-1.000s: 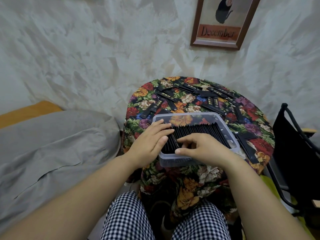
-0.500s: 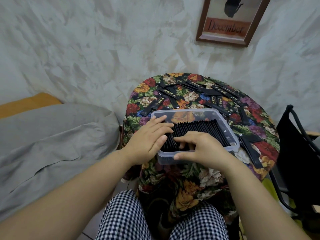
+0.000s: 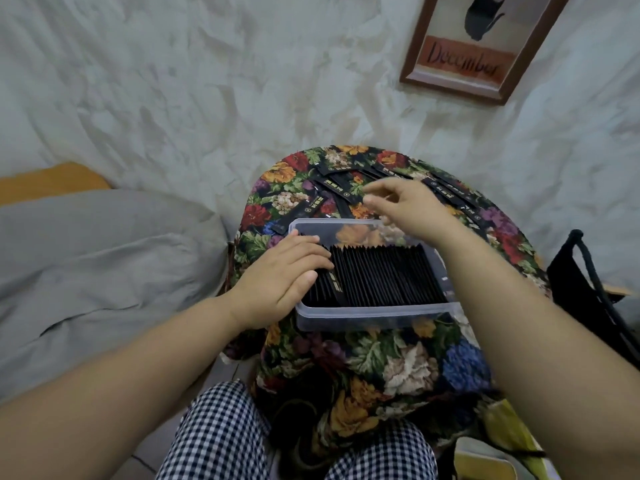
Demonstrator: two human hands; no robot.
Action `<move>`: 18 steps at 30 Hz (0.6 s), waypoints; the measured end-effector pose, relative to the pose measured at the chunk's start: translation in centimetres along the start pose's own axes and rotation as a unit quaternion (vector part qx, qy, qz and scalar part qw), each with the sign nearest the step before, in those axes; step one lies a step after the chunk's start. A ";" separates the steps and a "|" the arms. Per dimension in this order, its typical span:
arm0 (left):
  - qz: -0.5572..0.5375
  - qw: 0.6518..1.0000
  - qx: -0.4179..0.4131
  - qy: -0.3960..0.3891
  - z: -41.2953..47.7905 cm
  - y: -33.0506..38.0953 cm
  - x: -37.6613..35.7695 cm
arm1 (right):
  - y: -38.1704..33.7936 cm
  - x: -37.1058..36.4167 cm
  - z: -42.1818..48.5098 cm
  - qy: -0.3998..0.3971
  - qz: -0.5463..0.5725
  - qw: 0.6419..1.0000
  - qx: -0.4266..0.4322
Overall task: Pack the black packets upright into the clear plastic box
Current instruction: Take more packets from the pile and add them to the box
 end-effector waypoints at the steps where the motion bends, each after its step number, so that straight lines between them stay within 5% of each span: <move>1: 0.001 1.000 0.000 0.000 0.0 0.1 0.0 | 0.6 -0.1 1.8 -0.001 -0.017 1.000 -0.009; 7: 0.007 1.000 0.008 0.011 -0.2 0.0 -0.2 | 4.0 -3.2 10.0 -0.175 -0.197 0.961 -0.084; 18: -0.005 1.000 0.019 0.018 -0.2 0.1 -0.4 | 6.1 -5.5 13.4 -0.324 -0.267 0.906 -0.048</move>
Point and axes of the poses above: each hand's wrist, its own z-axis towards the middle knuckle, its own x-axis out of the back of the hand, y = z × x, the point moved 2 cm from there along z, towards the middle knuckle, and after that the axes turned 4 degrees about x, right-handed, at the moved point
